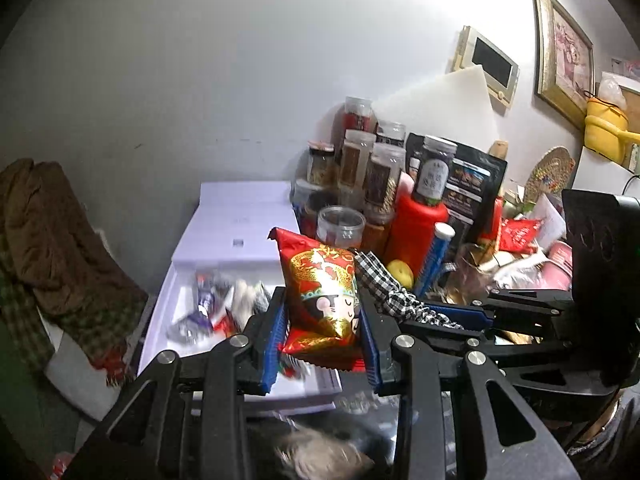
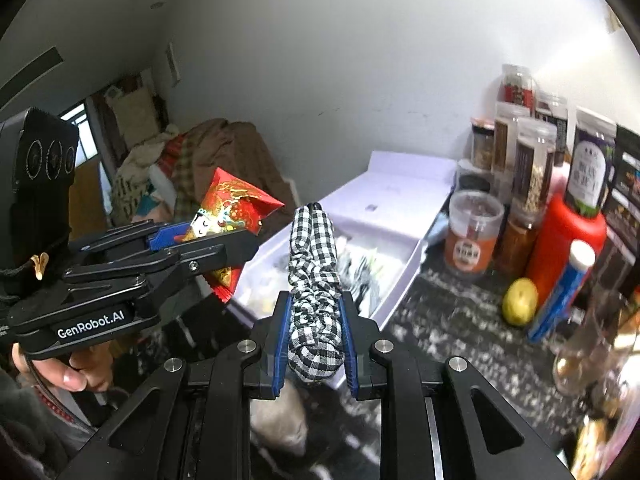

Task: Organize soft objects
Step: 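Carry red snack bag and gingham plush over the white box, then open left tool dropping red bag into box while right tool releases gingham plush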

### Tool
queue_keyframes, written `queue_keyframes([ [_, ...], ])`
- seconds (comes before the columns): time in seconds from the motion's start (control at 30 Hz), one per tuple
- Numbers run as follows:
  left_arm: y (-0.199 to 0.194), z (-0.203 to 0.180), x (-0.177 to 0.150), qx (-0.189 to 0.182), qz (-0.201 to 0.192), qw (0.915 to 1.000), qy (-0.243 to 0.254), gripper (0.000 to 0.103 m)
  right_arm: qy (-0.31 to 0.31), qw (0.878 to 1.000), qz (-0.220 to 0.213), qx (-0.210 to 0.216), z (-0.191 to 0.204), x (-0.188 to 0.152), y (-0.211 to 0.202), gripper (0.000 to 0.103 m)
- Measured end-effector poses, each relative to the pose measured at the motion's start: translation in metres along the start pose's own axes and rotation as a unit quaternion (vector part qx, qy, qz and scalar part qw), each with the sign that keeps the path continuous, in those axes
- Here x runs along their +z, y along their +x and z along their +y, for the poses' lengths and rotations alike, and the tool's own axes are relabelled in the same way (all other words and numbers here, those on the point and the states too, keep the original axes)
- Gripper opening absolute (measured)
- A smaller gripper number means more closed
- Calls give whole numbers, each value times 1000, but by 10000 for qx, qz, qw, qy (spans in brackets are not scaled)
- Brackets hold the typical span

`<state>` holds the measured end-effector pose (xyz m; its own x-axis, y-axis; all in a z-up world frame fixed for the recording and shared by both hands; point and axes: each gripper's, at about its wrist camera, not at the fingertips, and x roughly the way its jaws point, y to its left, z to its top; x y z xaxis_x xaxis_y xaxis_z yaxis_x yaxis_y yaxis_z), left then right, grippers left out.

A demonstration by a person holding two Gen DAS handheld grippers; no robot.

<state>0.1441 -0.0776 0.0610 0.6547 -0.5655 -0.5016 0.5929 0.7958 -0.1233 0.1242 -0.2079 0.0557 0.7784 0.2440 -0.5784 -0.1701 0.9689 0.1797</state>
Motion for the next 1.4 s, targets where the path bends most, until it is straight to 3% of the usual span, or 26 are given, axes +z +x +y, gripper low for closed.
queue_keyframes([
  [0.23, 32, 19, 27, 90, -78, 9999, 103, 33, -89, 9998, -164, -87, -12, 26, 20, 22],
  [0.53, 76, 48, 42, 469, -26, 9989, 77, 33, -53, 9997, -176, -149, -30, 47, 60, 23],
  [0.7, 105, 63, 37, 906, 230, 9955, 144, 33, 18, 9997, -93, -203, -39, 50, 83, 23],
  [1.1, 158, 92, 21, 859, 913, 9921, 21, 33, -113, 9982, 390, -445, -40, 48, 143, 23],
  [1.4, 179, 101, 8, 954, 1216, 9880, 27, 33, 1, 9982, 464, -387, -43, 48, 165, 23],
])
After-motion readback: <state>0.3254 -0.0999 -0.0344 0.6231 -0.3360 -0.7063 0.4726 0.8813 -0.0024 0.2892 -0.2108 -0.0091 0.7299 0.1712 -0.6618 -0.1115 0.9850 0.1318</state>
